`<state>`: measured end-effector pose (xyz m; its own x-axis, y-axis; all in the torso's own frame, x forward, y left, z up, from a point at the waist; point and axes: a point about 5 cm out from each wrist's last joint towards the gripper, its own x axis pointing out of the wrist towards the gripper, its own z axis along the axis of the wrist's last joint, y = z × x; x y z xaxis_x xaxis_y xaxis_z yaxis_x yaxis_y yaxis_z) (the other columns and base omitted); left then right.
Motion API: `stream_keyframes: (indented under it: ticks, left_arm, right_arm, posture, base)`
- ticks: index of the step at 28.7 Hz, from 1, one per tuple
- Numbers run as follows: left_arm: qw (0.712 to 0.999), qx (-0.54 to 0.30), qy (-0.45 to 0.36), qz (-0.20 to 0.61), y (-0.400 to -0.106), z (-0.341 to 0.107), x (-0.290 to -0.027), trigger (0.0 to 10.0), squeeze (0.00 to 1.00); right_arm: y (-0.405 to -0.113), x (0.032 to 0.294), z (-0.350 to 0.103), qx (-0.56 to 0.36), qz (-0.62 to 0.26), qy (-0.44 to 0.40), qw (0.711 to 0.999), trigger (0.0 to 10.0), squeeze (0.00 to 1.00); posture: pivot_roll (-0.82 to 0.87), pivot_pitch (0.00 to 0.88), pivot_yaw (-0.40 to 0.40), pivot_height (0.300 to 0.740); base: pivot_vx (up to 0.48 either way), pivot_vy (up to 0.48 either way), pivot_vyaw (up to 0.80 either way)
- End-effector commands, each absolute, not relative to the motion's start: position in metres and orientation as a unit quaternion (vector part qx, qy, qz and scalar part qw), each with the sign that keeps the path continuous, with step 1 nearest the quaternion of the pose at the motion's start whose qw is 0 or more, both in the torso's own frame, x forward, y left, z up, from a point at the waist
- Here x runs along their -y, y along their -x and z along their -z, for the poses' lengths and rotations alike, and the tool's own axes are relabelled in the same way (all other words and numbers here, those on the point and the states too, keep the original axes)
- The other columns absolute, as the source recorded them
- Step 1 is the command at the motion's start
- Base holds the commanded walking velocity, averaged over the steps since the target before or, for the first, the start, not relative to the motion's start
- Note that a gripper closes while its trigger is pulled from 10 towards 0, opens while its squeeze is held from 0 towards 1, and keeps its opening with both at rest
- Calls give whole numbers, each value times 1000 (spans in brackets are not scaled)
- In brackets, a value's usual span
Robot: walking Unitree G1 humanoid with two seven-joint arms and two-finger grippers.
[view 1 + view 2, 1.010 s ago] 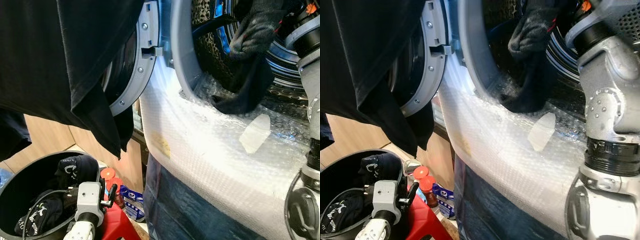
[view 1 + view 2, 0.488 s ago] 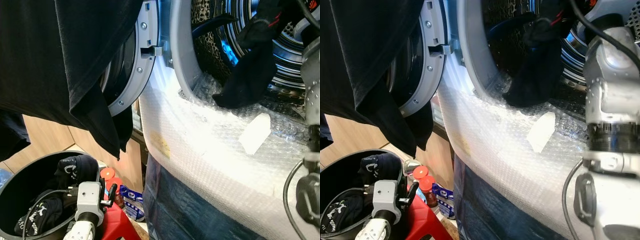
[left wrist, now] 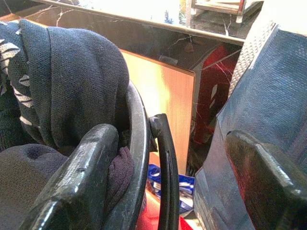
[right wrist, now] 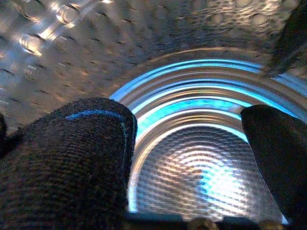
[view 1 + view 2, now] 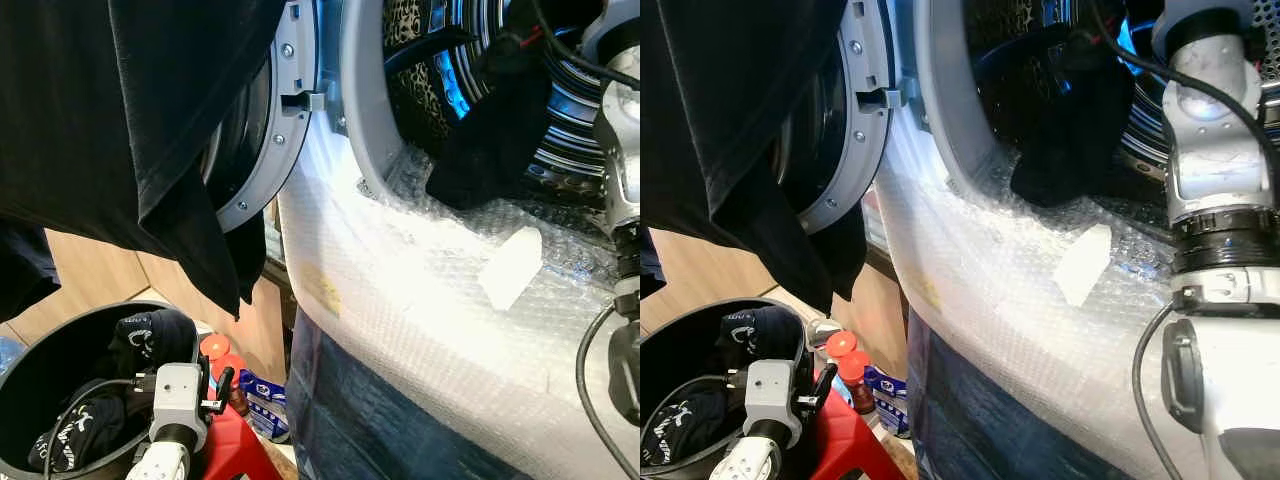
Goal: Clothes washing
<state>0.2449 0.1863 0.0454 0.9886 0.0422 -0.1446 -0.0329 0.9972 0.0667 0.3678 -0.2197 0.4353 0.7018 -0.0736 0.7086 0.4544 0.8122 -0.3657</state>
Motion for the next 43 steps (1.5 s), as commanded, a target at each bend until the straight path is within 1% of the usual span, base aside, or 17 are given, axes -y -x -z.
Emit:
stream_keyframes:
  ticks: [1,4,6,9,10,11,15,17,18,19,26,30,34,35,39,42,43]
  left_arm:
    - [995,-90,-30,-4,-241,-38,-182,10000,0]
    - [995,-91,-30,0,-242,-37,-181,10000,0]
    - [996,-88,-29,6,-245,-39,-179,10000,0]
    - [996,-88,-28,9,-246,-40,-177,10000,0]
    - [996,-88,-27,10,-246,-40,-177,10000,0]
    - [996,-88,-27,10,-246,-40,-177,10000,0]
    - [996,-89,-27,11,-246,-39,-177,10000,0]
    - [996,-89,-26,12,-245,-39,-176,10000,0]
    - [995,-92,-24,17,-244,-38,-175,10000,0]
    - [995,-94,-22,19,-243,-37,-174,10000,0]
    - [995,-96,-20,25,-242,-35,-172,10000,0]
    - [994,-98,-22,33,-243,-35,-172,10000,0]
    - [994,-100,-22,38,-243,-34,-172,10000,0]
    - [994,-101,-22,38,-243,-34,-172,10000,0]
    - [993,-104,-21,41,-243,-32,-172,10000,0]
    - [993,-106,-20,44,-243,-32,-171,10000,0]
    - [993,-106,-20,44,-244,-32,-171,10000,0]
  right_arm:
    - [-362,230,-444,366,194,304,858,10000,0]
    - [-360,235,-444,365,211,322,848,10000,0]
    - [-357,242,-445,360,244,376,818,10000,0]
    - [-356,247,-445,354,267,405,799,10000,0]
    - [-355,244,-447,362,262,422,789,10000,0]
    - [-355,244,-447,362,262,422,789,10000,0]
    - [-354,229,-443,376,234,478,758,10000,0]
    - [-355,226,-441,378,225,481,758,10000,0]
    - [-355,219,-436,377,202,505,750,10000,0]
    - [-356,217,-433,373,192,513,749,10000,0]
    - [-352,220,-426,344,163,525,761,10000,0]
    - [-355,220,-408,283,86,568,768,10000,0]
    - [-354,219,-394,249,42,596,763,10000,0]
    - [-354,220,-391,233,33,597,767,10000,0]
    - [-347,218,-394,233,1,565,791,10000,0]
    - [-340,207,-398,245,-43,451,857,10000,0]
    - [-339,204,-398,245,-52,436,864,10000,0]
  posture:
    - [134,0,-5,740]
    - [134,0,-5,740]
    - [121,0,2,740]
    - [116,0,2,740]
    - [115,0,2,740]
    - [115,0,2,740]
    - [114,0,-1,740]
    - [116,0,-2,740]
    - [116,0,-5,740]
    - [118,0,-7,740]
    - [111,0,-8,740]
    - [94,0,-2,740]
    - [94,0,-2,740]
    - [94,0,-2,740]
    - [69,0,-2,740]
    - [62,0,-5,740]
    - [60,0,-6,740]
  base:
    - [0,0,0]
    - [0,0,0]
    - [0,0,0]
    - [0,0,0]
    - [0,0,0]
    - [0,0,0]
    - [0,0,0]
    - [0,0,0]
    - [0,0,0]
    - [0,0,0]
    - [0,0,0]
    - [0,0,0]
    - [0,0,0]
    - [0,0,0]
    - [0,0,0]
    - [0,0,0]
    - [0,0,0]
